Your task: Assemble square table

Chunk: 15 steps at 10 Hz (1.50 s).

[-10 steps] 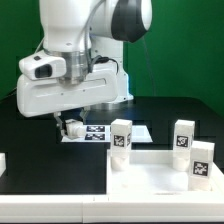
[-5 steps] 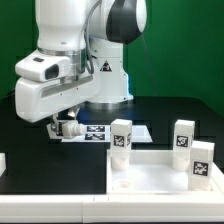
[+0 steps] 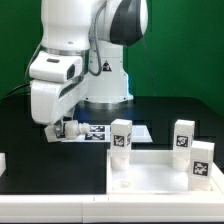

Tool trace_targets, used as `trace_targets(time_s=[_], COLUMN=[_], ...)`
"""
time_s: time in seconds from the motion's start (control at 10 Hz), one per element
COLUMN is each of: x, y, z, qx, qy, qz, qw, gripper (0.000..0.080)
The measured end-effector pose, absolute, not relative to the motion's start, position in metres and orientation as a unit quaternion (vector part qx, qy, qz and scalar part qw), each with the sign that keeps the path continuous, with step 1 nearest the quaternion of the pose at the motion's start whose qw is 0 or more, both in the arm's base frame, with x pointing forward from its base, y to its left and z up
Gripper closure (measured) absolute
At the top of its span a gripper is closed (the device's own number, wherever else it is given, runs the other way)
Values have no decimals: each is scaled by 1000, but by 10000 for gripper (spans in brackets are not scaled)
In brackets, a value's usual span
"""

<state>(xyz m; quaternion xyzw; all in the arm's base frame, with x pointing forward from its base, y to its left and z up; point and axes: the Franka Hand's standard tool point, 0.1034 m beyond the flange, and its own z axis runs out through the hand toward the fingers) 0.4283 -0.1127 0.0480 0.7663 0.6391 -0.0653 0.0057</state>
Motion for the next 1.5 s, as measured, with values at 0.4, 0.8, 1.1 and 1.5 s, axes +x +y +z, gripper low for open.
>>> trace_targets(time_s=[0.4, 0.8, 1.1, 1.5], x=[422, 418, 410, 417], y=[-120, -133, -122, -113], z=[49, 48, 35, 21], qx=[544, 426, 295, 275], qy=[836, 900, 948, 948], qz=[-64, -91, -115, -148], qw=[14, 9, -39, -63], gripper=[518, 518, 518, 518])
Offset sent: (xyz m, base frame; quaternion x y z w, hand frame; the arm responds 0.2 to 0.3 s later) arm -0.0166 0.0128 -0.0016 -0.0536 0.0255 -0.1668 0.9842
